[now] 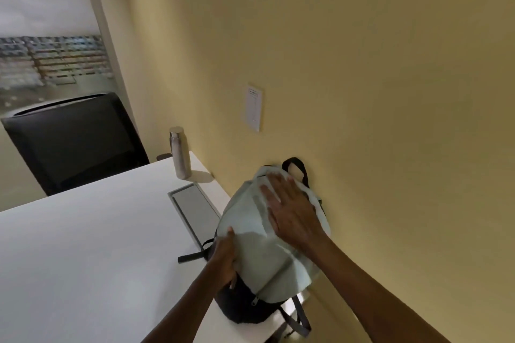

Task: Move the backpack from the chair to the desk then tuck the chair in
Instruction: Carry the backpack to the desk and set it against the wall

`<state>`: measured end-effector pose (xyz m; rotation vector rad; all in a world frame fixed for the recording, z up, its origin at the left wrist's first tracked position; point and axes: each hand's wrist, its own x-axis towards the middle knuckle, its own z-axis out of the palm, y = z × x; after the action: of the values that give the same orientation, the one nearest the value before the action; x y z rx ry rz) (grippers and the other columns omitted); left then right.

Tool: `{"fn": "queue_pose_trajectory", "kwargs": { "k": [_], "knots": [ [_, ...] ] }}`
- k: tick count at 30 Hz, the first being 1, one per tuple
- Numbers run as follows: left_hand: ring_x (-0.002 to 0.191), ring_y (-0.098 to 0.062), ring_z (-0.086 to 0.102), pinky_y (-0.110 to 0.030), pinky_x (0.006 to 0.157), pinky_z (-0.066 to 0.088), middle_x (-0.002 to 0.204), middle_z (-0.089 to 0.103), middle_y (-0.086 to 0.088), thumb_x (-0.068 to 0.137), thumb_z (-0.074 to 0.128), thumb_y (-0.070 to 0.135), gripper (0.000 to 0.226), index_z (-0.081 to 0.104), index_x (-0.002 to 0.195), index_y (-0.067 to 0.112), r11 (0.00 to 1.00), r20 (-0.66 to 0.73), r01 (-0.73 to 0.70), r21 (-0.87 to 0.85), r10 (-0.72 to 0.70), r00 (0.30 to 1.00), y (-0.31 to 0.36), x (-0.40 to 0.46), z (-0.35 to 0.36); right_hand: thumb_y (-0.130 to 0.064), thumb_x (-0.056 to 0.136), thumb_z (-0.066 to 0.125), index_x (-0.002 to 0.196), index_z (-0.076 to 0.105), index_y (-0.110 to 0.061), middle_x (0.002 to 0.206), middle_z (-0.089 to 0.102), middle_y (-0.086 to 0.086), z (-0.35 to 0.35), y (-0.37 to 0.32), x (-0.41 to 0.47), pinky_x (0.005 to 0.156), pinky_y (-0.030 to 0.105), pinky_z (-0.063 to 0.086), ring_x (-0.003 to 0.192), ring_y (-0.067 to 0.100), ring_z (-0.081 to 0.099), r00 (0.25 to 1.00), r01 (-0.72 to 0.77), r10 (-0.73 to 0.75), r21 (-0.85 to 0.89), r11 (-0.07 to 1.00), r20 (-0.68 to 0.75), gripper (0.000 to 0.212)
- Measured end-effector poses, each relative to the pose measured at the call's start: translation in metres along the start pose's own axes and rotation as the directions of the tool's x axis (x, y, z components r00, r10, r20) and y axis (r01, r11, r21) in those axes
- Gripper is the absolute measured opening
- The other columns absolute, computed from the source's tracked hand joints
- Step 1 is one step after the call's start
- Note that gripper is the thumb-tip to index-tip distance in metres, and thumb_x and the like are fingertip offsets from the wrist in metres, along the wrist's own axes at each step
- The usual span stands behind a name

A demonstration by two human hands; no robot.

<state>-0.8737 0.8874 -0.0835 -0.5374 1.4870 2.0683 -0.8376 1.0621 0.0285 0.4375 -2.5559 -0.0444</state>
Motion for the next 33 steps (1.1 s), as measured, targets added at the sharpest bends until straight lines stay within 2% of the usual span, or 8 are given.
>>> {"fn": "queue_pose_trajectory", "kwargs": {
  "k": [2, 4, 8, 13, 20, 25, 29, 33],
  "knots": [
    [0.13, -0.037, 0.047, -0.055, 0.104, 0.044, 0.15, 0.04, -0.017, 0.103, 0.041, 0.045, 0.059, 0.027, 0.152, 0.014, 0.999, 0.025, -0.047, -0.007, 0.048, 0.999, -0.004, 0.003, 0.011, -0.035, 0.094, 0.054, 0.138, 0.051, -0.013, 0.154, 0.039, 0.016, 0.013, -0.01, -0.016, 0.121, 0.052, 0.016, 0.145, 0.032, 0.033, 0.954, 0.162, -0.147, -0.04, 0.986, 0.261, 0.05],
    [0.138, -0.04, 0.039, -0.063, 0.109, 0.038, 0.159, 0.028, -0.017, 0.1, 0.044, 0.05, 0.064, 0.023, 0.155, 0.025, 0.998, 0.004, -0.041, 0.047, 0.041, 0.999, -0.012, 0.01, 0.018, -0.046, 0.092, 0.052, 0.132, 0.057, -0.015, 0.153, 0.043, 0.015, 0.022, -0.003, -0.033, 0.121, 0.056, 0.015, 0.145, 0.033, 0.033, 0.887, 0.16, -0.099, -0.1, 0.982, 0.452, 0.05],
    [0.148, -0.043, 0.019, -0.069, 0.112, 0.026, 0.166, 0.002, -0.014, 0.098, 0.046, 0.053, 0.067, 0.014, 0.155, 0.038, 0.989, -0.002, -0.03, 0.148, 0.031, 1.0, -0.017, 0.022, 0.023, -0.05, 0.083, 0.061, 0.114, 0.072, -0.014, 0.141, 0.056, 0.016, 0.016, 0.029, -0.046, 0.12, 0.048, 0.008, 0.135, 0.031, 0.049, 0.819, 0.193, 0.02, -0.307, 0.932, 0.574, 0.049],
    [0.146, -0.042, 0.025, -0.063, 0.116, 0.027, 0.162, 0.02, -0.017, 0.091, 0.034, 0.061, 0.066, 0.031, 0.15, 0.03, 0.916, -0.026, -0.079, 0.393, 0.097, 0.995, -0.003, 0.0, 0.02, -0.045, 0.085, 0.049, 0.123, 0.066, -0.016, 0.143, 0.055, 0.014, 0.006, 0.017, -0.04, 0.116, 0.049, 0.029, 0.136, 0.03, 0.048, 0.86, 0.065, 0.034, -0.176, 0.982, 0.509, 0.05],
    [0.152, -0.042, -0.012, -0.062, 0.121, 0.005, 0.167, -0.01, -0.017, 0.107, 0.025, 0.04, 0.059, 0.007, 0.159, 0.02, 0.539, 0.152, -0.365, 0.76, 0.398, 0.905, 0.008, -0.021, 0.021, -0.043, 0.094, 0.039, 0.137, 0.055, -0.005, 0.148, 0.046, 0.021, 0.002, -0.013, -0.049, 0.119, 0.05, 0.026, 0.139, 0.034, 0.043, 0.891, -0.172, 0.22, -0.153, 0.973, 0.396, 0.059],
    [0.154, -0.036, -0.007, -0.057, 0.122, 0.003, 0.168, -0.006, -0.013, 0.107, 0.027, 0.037, 0.061, 0.008, 0.159, 0.011, 0.341, 0.214, -0.439, 0.831, 0.532, 0.819, 0.011, -0.054, 0.013, -0.043, 0.094, 0.037, 0.138, 0.051, 0.003, 0.149, 0.042, 0.027, -0.014, -0.033, -0.057, 0.114, 0.049, 0.023, 0.138, 0.039, 0.043, 0.872, -0.319, 0.342, -0.124, 0.94, 0.35, 0.065],
    [0.155, -0.032, -0.008, -0.049, 0.122, 0.001, 0.168, -0.007, -0.011, 0.107, 0.027, 0.037, 0.063, 0.008, 0.159, 0.008, 0.054, 0.312, -0.438, 0.897, 0.624, 0.717, 0.008, -0.079, 0.003, -0.04, 0.092, 0.031, 0.132, 0.054, 0.009, 0.143, 0.048, 0.03, -0.025, -0.038, -0.066, 0.11, 0.051, 0.033, 0.132, 0.042, 0.049, 0.884, -0.359, 0.363, -0.069, 0.931, 0.294, 0.068],
    [0.154, -0.034, -0.007, -0.048, 0.123, 0.0, 0.167, -0.007, -0.016, 0.107, 0.029, 0.034, 0.064, 0.006, 0.158, 0.004, -0.085, 0.348, -0.385, 0.919, 0.636, 0.689, 0.0, -0.111, -0.002, -0.04, 0.1, 0.031, 0.148, 0.028, 0.008, 0.158, 0.025, 0.027, -0.046, -0.039, -0.077, 0.12, 0.043, 0.01, 0.148, 0.037, 0.024, 0.893, -0.405, 0.391, 0.019, 0.914, 0.222, 0.068]
  ]
}}
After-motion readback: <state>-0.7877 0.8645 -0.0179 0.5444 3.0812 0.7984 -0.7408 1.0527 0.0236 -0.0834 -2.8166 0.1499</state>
